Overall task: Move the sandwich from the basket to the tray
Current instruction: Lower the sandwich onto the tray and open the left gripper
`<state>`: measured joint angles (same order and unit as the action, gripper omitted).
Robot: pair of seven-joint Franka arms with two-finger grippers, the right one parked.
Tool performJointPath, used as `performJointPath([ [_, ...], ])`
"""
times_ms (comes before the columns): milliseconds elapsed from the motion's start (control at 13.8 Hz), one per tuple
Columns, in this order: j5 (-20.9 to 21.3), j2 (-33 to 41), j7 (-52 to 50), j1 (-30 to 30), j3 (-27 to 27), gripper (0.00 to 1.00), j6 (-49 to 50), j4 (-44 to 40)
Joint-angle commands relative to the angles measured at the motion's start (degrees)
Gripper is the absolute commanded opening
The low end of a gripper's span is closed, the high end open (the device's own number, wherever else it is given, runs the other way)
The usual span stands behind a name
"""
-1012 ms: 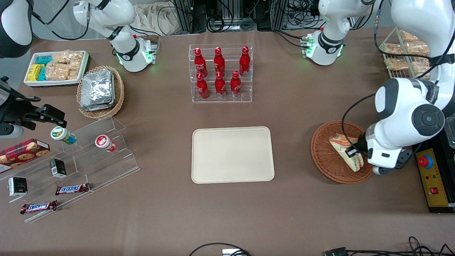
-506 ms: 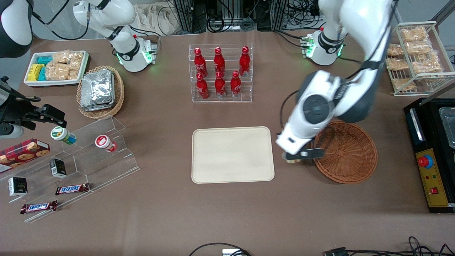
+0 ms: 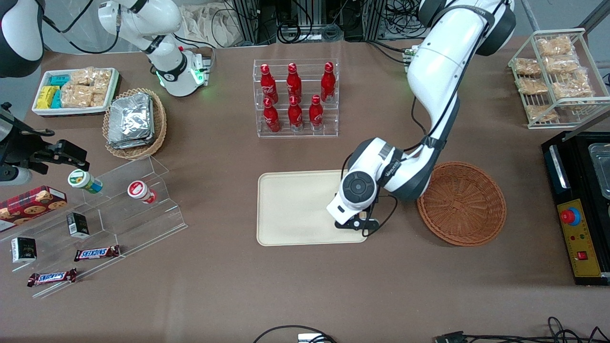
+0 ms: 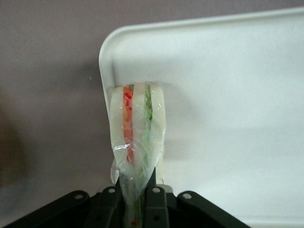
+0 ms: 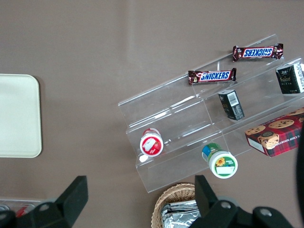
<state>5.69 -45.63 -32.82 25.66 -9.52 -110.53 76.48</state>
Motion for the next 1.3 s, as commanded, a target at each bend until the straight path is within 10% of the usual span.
performJointPath([
  [0,0.73,-1.21,-0.05,0.27,0.03,0.0,-4.14,-2.47],
  [145,0.64,-1.83,-1.36,0.35,0.03,0.1,-5.04,-2.3],
  [289,0.64,-1.75,-2.68,0.35,-0.05,0.99,-4.78,-1.95],
  [940,0.48,7.37,-2.95,-1.31,2.14,1.0,5.14,-0.73],
  [1229,0.12,23.69,-3.04,-4.13,2.32,1.0,-0.62,19.69],
])
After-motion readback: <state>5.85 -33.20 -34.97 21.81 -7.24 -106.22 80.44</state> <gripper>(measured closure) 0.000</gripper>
